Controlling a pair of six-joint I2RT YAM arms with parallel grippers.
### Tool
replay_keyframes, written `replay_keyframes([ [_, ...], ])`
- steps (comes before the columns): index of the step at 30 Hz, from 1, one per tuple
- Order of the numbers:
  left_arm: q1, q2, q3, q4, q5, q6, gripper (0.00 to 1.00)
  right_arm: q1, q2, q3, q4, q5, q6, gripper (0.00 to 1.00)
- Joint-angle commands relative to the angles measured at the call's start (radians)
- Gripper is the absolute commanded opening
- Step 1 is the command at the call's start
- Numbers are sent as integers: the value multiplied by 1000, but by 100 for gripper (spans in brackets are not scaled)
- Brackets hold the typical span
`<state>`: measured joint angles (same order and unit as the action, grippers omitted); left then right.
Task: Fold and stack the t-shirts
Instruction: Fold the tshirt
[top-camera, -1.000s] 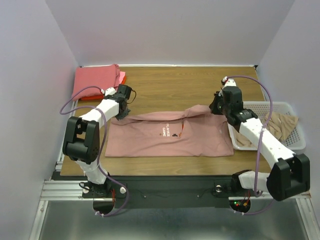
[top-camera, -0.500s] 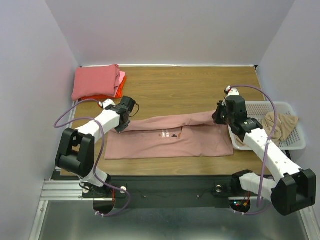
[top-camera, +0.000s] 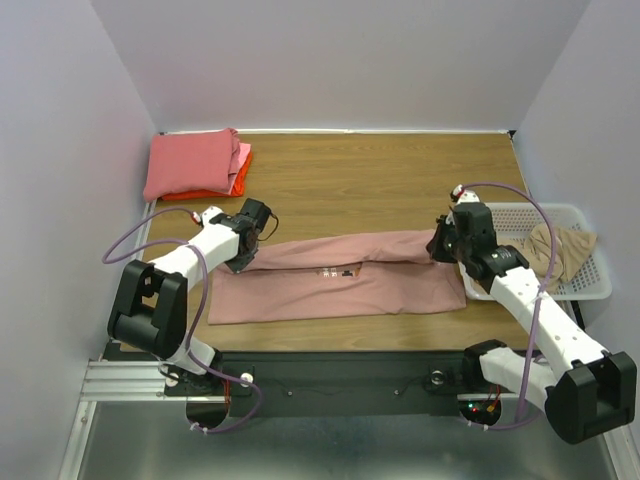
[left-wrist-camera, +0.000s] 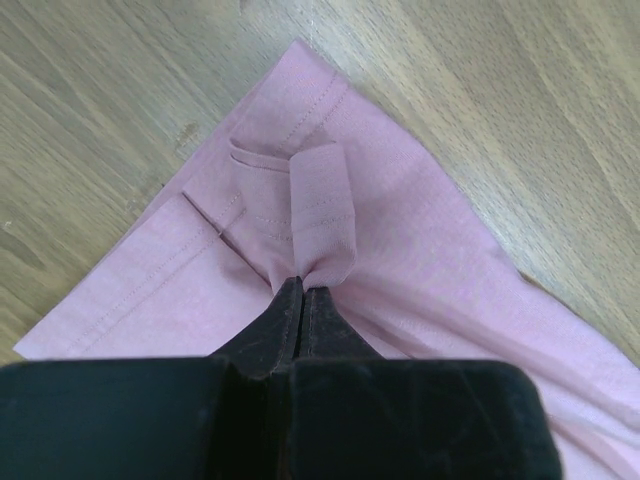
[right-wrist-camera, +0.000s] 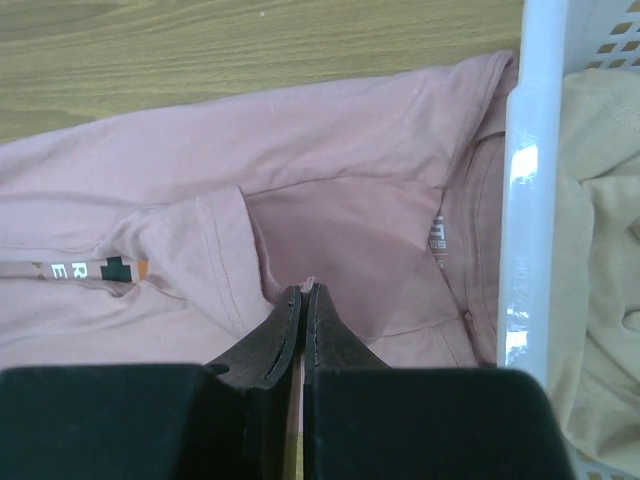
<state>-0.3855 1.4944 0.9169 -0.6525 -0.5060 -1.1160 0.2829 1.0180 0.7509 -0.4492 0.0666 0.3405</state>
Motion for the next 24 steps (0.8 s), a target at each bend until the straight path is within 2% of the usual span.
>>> replay_keyframes([
  [1,-6,-37,60,-73,-74,-22,0,4,-27,64,-16,33,2,0],
  [6,-19,-65,42,-79,-78,-36,0,4,-59,67,-40,18,8,0],
  [11,-23,-83,-39,-41,-49,-45,0,4,-71,47,-80,48,37,0],
  [18,-32,-40,-90,8,-22,-38,0,4,-56,-27,-97,-99,115,0],
  [21,-33,-40,-101,8,-20,-31,9,2,-76,-79,-118,-106,184,3],
  [22,-33,-45,-104,4,-17,-31,20,4,-90,-94,-129,-108,205,4],
  [24,-33,-63,-118,-9,-16,-36,36,4,-108,-139,-161,-145,274,8],
])
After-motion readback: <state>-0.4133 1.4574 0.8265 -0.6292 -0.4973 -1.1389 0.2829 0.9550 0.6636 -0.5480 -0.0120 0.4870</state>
